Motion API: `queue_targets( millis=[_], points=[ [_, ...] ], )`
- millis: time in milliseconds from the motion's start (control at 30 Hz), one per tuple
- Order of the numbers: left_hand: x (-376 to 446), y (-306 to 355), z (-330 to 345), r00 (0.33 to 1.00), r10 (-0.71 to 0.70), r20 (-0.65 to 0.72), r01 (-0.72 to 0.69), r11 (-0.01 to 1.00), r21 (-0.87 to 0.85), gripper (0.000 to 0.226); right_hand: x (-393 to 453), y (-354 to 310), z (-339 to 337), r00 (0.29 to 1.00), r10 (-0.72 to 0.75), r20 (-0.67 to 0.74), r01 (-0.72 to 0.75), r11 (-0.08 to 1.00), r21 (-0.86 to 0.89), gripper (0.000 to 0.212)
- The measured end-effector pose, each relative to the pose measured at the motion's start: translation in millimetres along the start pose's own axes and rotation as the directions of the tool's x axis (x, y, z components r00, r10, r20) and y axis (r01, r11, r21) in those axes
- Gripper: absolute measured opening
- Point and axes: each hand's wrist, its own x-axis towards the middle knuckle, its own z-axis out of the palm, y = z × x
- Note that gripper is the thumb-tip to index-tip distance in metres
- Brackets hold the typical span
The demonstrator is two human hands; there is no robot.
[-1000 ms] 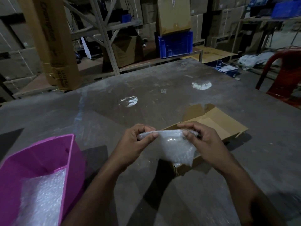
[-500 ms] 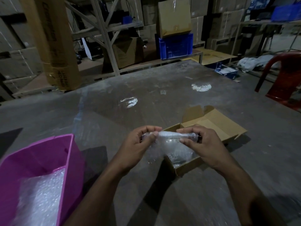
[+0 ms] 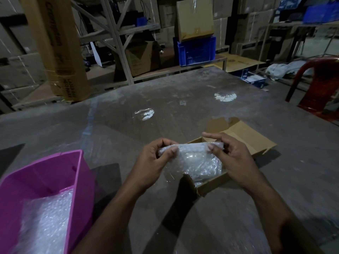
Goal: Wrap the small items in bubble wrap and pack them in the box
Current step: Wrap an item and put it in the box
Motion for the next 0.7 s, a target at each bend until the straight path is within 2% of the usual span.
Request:
queue_targets(
  millis=[167,300,433,500,700],
  points=[
    [-1,4,2,1.0,-0.007,-0.018,0.006,0.999,-0.051,0.01,-1,2,0,1.0,-0.017,0.011,0.017,0.999,-0.05,0.023],
    [-2,7,1,0.999,-0.046,0.004,0.046,0.997,-0.063,0.028,-2,2,0,0.999,0.031,0.036,-0.027,0.994,-0.108,0.035],
    [-4,13,1,0.997,-0.066,0.033,0.069,0.993,-0.101,0.019,1,4,0,1.0,-0.005,0.01,0.007,0.984,-0.178,0.03],
    [-4,12,2,0.995,-0.082,0.054,0.088,0.989,-0.121,0.027,1,5,0,1.0,-0.025,-0.01,0.023,0.98,-0.2,0.026],
    [1,2,1,0.998,-0.006,-0.057,0.008,0.999,0.04,0.009,2,4,1,0.999,-0.024,-0.03,0.015,0.97,-0.243,0.009]
  ],
)
